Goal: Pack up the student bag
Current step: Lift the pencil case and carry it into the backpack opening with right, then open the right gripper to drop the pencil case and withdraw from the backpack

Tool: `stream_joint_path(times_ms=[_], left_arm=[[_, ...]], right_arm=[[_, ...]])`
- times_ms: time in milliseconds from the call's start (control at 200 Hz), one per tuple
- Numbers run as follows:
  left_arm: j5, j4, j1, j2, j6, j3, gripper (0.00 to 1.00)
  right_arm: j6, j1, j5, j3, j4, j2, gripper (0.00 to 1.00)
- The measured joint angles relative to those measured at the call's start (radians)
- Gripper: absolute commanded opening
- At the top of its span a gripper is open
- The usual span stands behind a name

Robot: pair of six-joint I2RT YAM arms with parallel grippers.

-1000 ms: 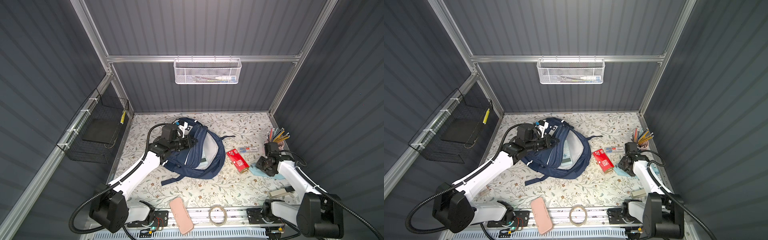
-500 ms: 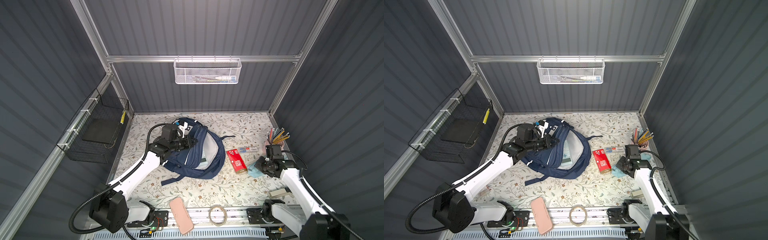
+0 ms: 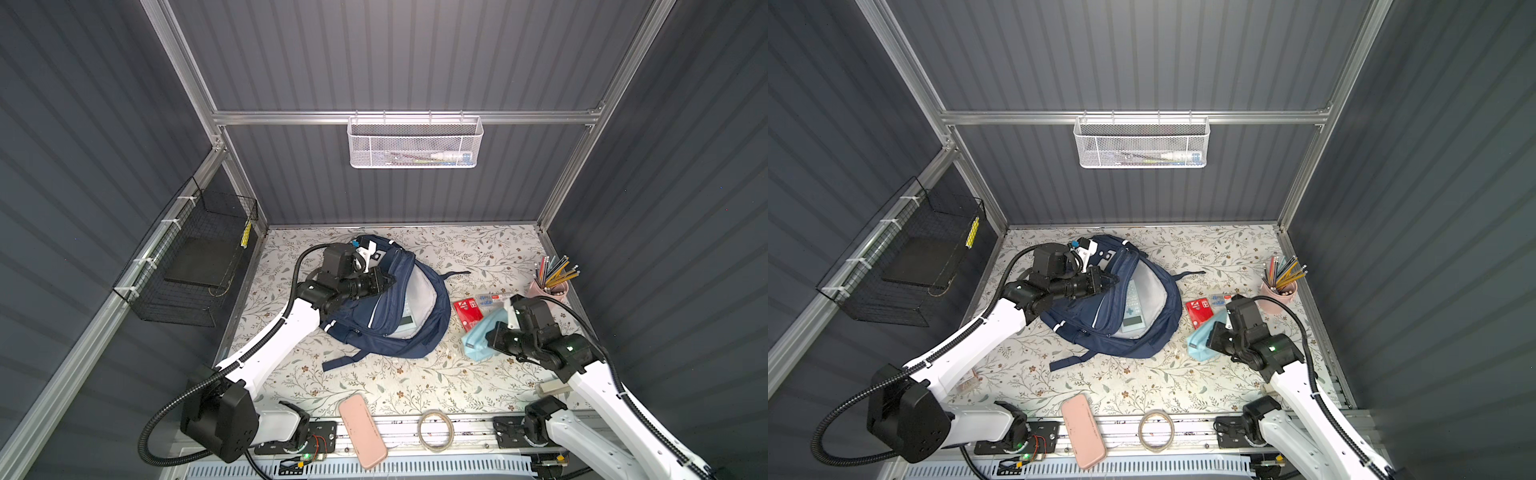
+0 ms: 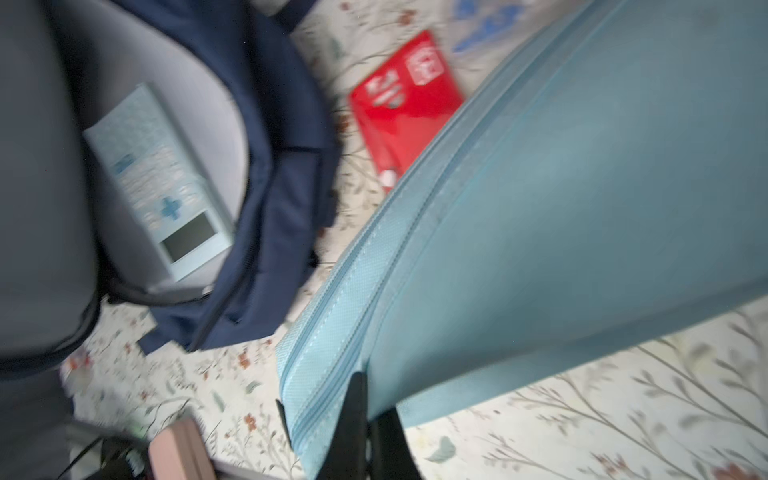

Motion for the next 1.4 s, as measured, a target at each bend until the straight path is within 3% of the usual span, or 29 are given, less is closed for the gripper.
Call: stream_joint_path(times_ms=[130,355,630,795,1016,1401], left_arm=[[0.048,0.004,0.020,0.024,-0.014,0.016,0.00],[0.137,0.008,0.063,0.063,-0.057,0.060,0.00],[0.227,0.050,0.109,0.072,-0.165,0.079,0.00],[0.269,0.117,0.153,0.093,-0.245,0.079,0.00],[0.290,0.144,0.163,0.098,-0.285,0.079,0.00],[0.294,0.143,0.172,0.100,-0.307,0.110,0.00]], right_arm=[[-0.018,0.073,-0.084,0.018,0.239,0.124,0.00],[-0.103,0.167,-0.256,0.197,0.649,0.559,0.00],[-0.143,0.247,-0.406,0.333,1.086,0.897,0.00],[-0.114,0.255,-0.467,0.457,1.221,1.095,0.00],[0.007,0.289,-0.468,0.465,1.445,1.228,0.00],[0.164,0.385,-0.381,0.622,1.536,1.410,0.00]])
